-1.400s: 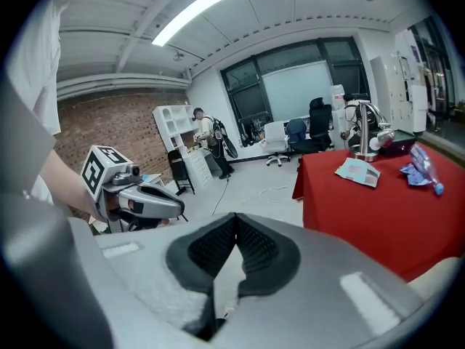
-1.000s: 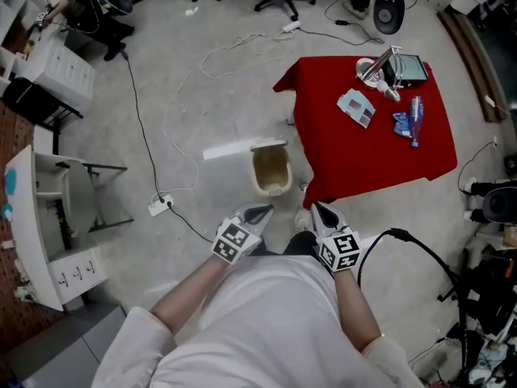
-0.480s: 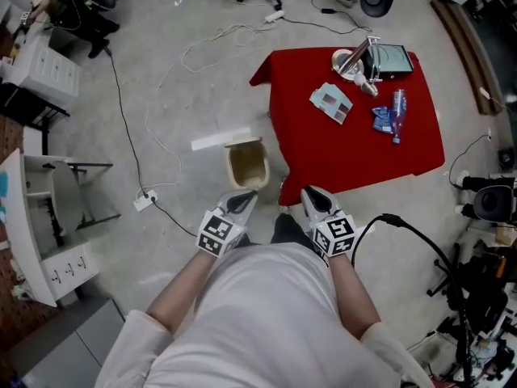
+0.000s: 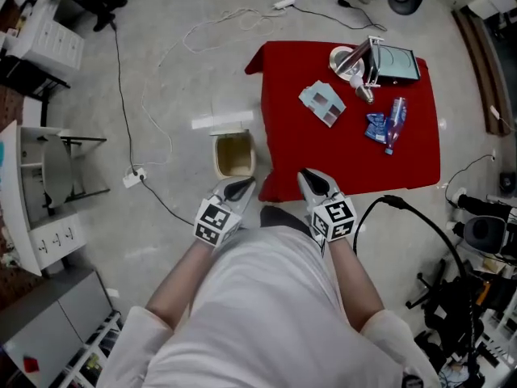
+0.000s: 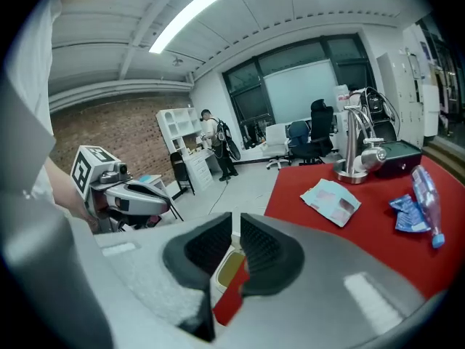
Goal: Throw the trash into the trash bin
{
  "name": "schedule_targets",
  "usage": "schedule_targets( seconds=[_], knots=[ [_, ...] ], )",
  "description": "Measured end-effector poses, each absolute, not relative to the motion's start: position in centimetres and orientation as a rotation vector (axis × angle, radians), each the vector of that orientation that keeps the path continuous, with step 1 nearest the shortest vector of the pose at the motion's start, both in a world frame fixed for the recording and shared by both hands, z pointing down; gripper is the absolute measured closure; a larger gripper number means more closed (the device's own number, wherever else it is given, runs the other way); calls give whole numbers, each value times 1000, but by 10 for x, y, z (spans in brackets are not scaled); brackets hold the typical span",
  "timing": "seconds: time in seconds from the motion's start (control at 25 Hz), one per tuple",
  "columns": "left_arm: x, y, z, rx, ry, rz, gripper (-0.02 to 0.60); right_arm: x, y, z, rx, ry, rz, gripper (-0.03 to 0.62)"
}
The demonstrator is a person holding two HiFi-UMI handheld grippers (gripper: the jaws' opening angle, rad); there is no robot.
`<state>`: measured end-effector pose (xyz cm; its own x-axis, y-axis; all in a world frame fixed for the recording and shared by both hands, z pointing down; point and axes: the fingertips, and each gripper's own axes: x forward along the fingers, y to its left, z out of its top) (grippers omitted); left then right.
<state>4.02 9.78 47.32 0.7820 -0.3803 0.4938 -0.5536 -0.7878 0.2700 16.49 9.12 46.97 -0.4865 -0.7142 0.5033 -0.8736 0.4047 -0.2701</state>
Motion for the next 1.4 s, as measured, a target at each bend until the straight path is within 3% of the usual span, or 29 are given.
schedule_targets(
  seconds=[0.92,1.16,1.32,1.4],
  knots=[
    [110,25,519,2373,-853,642,577,293,-50,560,1335,-2204,765,496],
    [121,21,524,2363,-841,666,577,317,-81,594,1423,-2063,782,403],
    [118,20,527,2357,-854,670,578,336,-101,621,1467,-1948,826,253],
    [114,21,528,2346,-863,670,577,343,-106,635,1467,-1896,844,237]
  ],
)
